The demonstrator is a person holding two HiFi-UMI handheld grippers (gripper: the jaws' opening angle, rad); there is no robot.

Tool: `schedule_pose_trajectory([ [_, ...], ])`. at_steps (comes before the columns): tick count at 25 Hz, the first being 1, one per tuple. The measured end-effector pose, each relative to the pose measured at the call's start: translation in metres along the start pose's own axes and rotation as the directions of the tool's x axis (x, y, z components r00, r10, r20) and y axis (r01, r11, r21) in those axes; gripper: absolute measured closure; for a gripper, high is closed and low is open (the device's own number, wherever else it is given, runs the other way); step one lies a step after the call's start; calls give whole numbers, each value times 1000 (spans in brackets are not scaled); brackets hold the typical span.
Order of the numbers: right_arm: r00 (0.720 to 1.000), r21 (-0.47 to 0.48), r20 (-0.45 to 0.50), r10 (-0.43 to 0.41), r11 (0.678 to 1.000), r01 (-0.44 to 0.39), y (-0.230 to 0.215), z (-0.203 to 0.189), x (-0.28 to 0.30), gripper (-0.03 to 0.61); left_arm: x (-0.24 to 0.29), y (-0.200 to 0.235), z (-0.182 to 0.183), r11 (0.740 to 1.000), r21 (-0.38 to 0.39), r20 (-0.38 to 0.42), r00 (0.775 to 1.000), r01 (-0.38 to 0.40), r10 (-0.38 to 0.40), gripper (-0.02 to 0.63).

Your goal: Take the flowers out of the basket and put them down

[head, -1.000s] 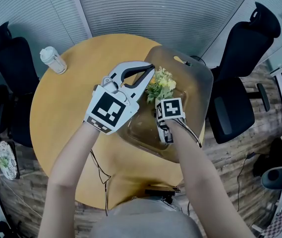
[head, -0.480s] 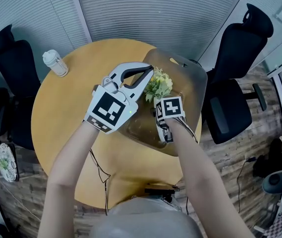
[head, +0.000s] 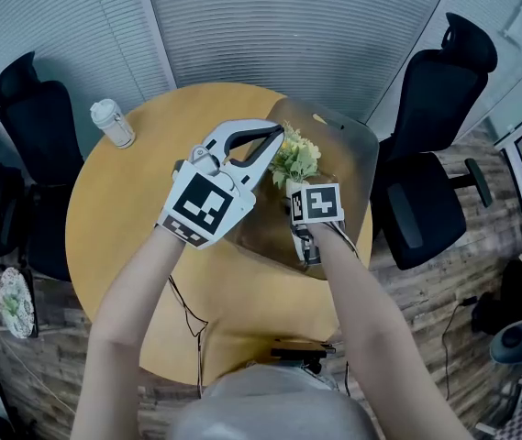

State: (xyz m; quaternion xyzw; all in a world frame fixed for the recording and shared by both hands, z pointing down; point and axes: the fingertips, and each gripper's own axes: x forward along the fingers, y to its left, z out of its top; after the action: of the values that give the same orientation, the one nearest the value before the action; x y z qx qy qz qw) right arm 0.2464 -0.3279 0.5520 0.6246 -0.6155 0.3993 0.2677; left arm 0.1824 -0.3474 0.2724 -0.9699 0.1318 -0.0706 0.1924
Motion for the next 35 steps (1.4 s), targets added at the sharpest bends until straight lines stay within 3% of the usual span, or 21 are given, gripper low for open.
schedule_pose_trajectory([
  [10, 994, -19, 106, 5, 1000, -3, 6, 20, -24, 216, -13, -10, 20, 999, 39, 5, 1000, 9, -10, 611],
  [18, 987, -30, 158, 16, 999, -11, 14, 37, -47, 216, -21, -19, 29, 1000, 25, 3, 1000, 12, -12, 611],
  [35, 948, -75, 316, 28, 997, -4, 31, 61, -99, 216, -36, -41, 58, 998, 58, 17, 1000, 11, -12, 611],
])
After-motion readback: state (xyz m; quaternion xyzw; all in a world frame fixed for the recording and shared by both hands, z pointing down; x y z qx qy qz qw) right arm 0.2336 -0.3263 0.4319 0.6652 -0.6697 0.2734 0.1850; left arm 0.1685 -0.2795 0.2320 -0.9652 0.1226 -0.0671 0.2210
